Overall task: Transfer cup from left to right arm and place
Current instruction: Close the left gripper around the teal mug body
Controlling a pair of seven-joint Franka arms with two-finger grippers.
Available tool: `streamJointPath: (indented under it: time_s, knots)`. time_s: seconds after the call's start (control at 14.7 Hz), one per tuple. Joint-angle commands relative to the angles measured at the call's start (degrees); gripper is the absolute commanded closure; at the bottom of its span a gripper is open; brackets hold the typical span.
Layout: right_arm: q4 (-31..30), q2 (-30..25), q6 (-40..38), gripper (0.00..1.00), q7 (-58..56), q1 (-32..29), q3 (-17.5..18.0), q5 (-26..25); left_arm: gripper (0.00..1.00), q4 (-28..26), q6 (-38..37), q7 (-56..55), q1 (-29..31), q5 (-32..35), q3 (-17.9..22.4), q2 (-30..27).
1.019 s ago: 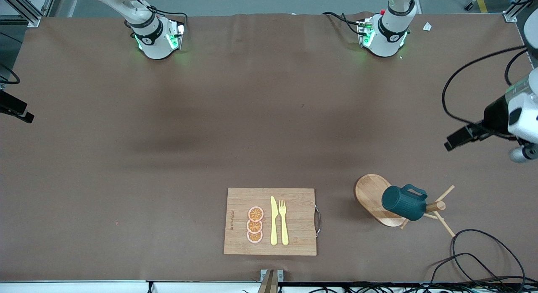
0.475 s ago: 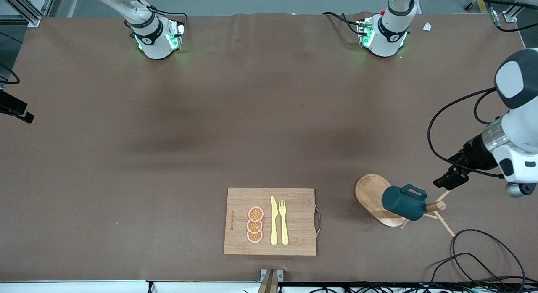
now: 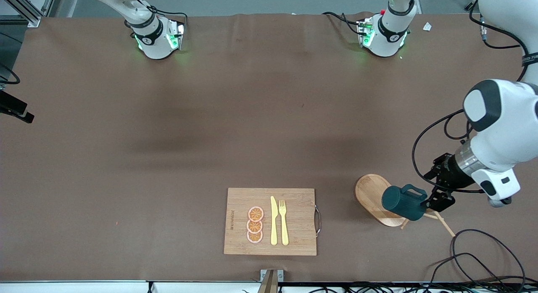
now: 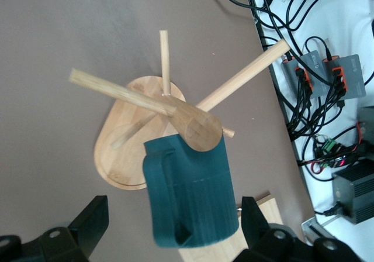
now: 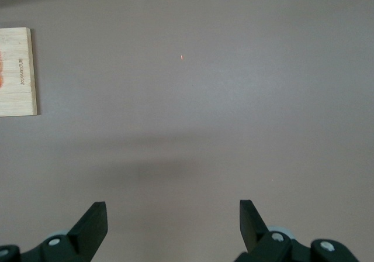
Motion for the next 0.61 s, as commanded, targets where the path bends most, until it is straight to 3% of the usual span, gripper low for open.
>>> streamJointPath:
  time_s: [0.0,0.54]
  knots:
    - [-0.67,-0.61,0.39,0.0,0.31,-0.4,0.25,0.71,0.0,-5.93,6.63,-0.96,0.55,-4.51,-0.18,-1.98]
    - [-0.67,-0.53,0.39,0.0,0.31,-0.49,0.25,0.71,0.0,-9.99,16.32,-0.78,0.46,-10.23,-0.26,-1.54]
